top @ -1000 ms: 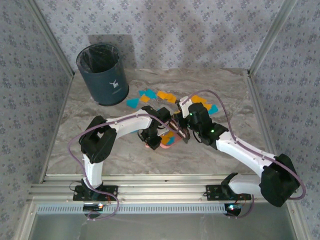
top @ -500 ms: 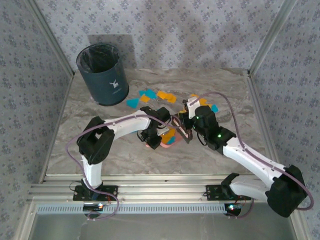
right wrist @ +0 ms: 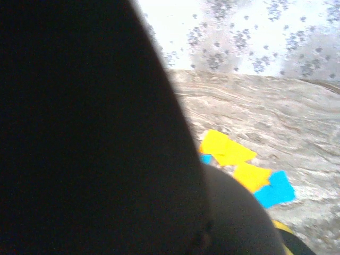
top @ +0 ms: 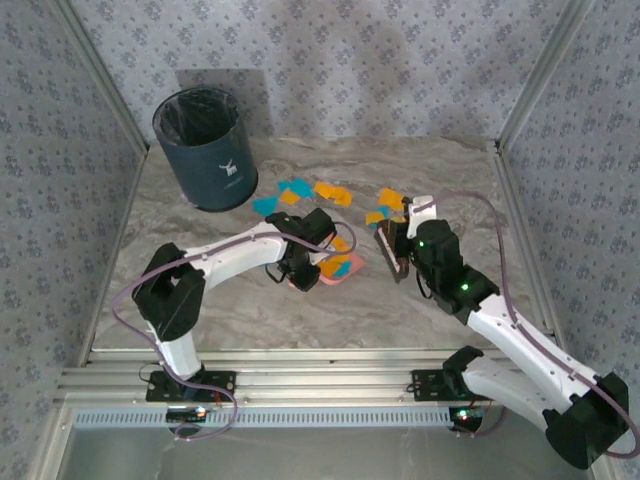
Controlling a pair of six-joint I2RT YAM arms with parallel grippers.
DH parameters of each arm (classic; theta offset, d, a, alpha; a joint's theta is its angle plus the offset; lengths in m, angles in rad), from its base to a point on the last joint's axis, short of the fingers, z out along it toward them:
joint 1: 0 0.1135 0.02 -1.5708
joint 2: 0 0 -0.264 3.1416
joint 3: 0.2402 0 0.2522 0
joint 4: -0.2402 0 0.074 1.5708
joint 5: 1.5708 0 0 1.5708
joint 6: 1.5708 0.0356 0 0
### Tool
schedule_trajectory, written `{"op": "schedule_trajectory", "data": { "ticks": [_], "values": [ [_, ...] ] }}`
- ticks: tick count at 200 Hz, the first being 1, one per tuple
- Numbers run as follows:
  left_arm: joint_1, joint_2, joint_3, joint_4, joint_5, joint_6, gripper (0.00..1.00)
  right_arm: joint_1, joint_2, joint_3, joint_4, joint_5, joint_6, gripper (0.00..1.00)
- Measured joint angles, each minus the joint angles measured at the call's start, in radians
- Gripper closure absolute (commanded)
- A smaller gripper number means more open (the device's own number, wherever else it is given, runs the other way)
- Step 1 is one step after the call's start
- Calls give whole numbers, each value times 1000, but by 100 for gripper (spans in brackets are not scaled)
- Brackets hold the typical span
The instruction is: Sweep away the paper scraps from the table
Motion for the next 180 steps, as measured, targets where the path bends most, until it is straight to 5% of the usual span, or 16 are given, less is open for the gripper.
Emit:
{"op": "schedule_trajectory", "data": {
  "ticks": [180],
  "values": [
    [226,-138,175,-18,50,-13,100,-49,-72,-61,-64,-16,6,100]
  ]
}}
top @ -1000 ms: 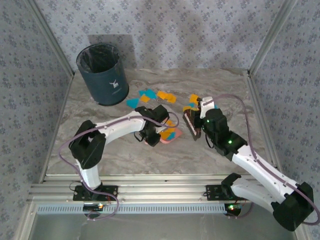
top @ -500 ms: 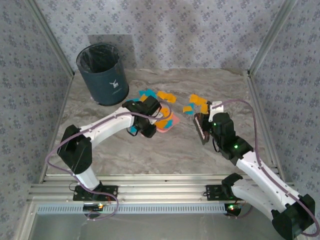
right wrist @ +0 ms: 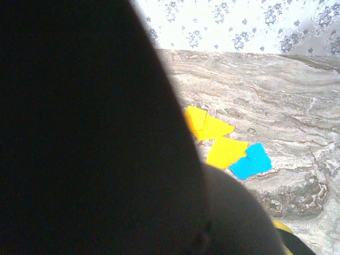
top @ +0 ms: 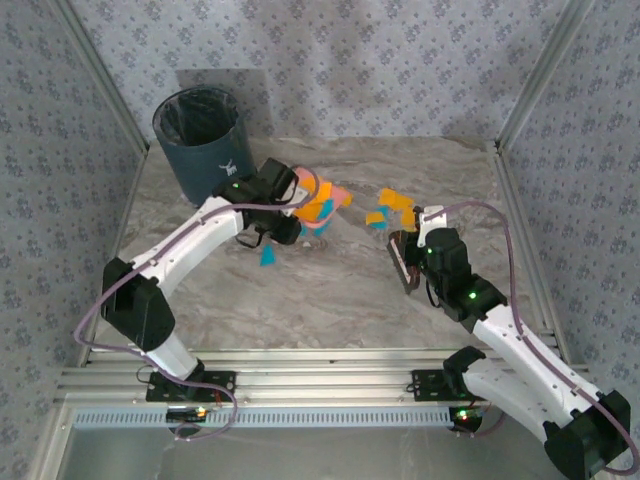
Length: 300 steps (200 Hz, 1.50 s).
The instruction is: Sweep away the paper scraps from the table
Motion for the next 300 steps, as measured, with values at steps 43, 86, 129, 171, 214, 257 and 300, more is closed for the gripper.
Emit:
{"op": "schedule_trajectory", "data": {
  "ticks": [43,86,129,171,214,257,300],
  "values": [
    [69,-5,86,-13,40,-11,100,-2,0,0,-3,-14,0,100],
    [142,-4,183,-45,77,-23,100,-5,7,0,-6,-27,1,100],
    [213,-1,267,-54,121,-40,100,-8,29,0,-6,-45,5,100],
    [277,25,341,-62,189,-71,100,-10,31,0,-6,-51,12,100],
    [349,58,395,-60,294,-146,100,-10,31,0,-6,-51,18,100],
    [431,86,399,-35,395,-223,100,-10,31,0,-6,-51,19,100],
    [500,89,399,20,508,-301,100,-10,31,0,-6,-51,19,100]
  ]
}}
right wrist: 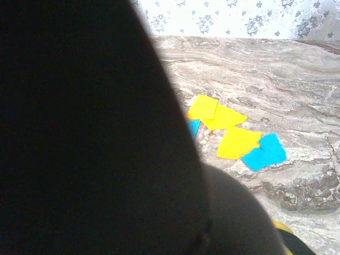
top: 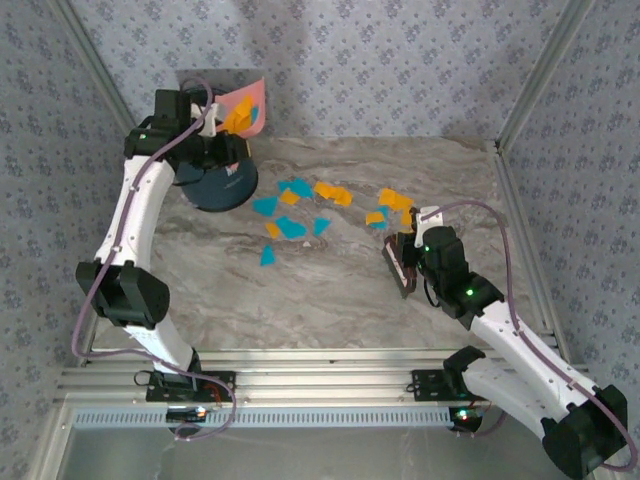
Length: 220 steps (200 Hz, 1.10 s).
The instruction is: Sweep away the paper scraps from the table
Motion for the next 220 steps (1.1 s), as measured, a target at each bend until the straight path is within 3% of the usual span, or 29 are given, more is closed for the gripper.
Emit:
{"op": "schedule_trajectory", "data": {
  "ticks": [121,220],
  "values": [
    [126,30,-61,238,213,-275,100,0,15,0,0,-13,8,100],
    [148,75,-98,431,309,-496,100,0,20,0,-1,-14,16,100]
  ]
}}
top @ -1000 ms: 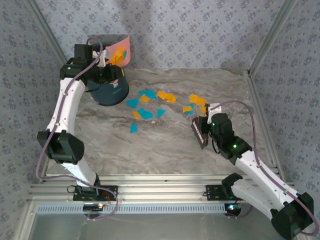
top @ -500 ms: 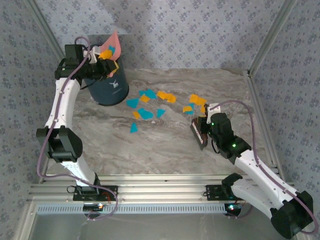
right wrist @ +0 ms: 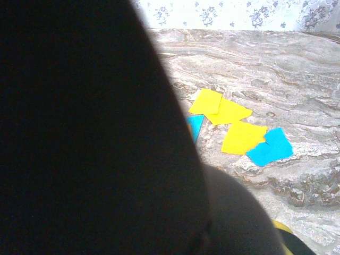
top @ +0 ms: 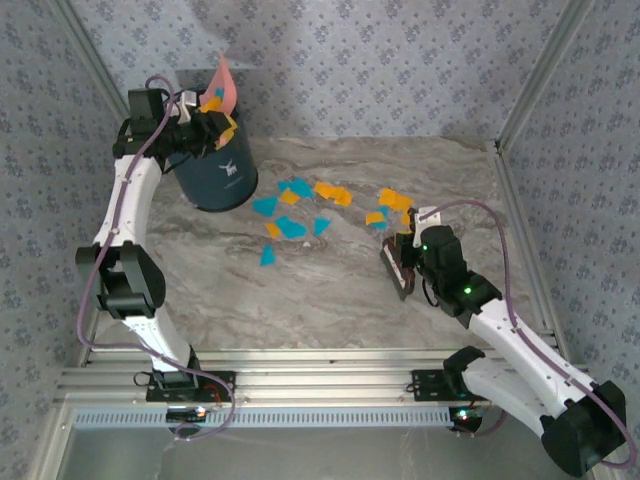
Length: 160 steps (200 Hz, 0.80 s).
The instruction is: Sweep away the paper scraps from the table
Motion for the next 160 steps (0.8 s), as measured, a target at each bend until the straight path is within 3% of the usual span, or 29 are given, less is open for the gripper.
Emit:
{"op": "schedule_trajectory", "data": {
  "ticks": [160],
  "values": [
    [11,7,-206,480,45,-459,100,0,0,-14,-5,0,10,100]
  ]
}}
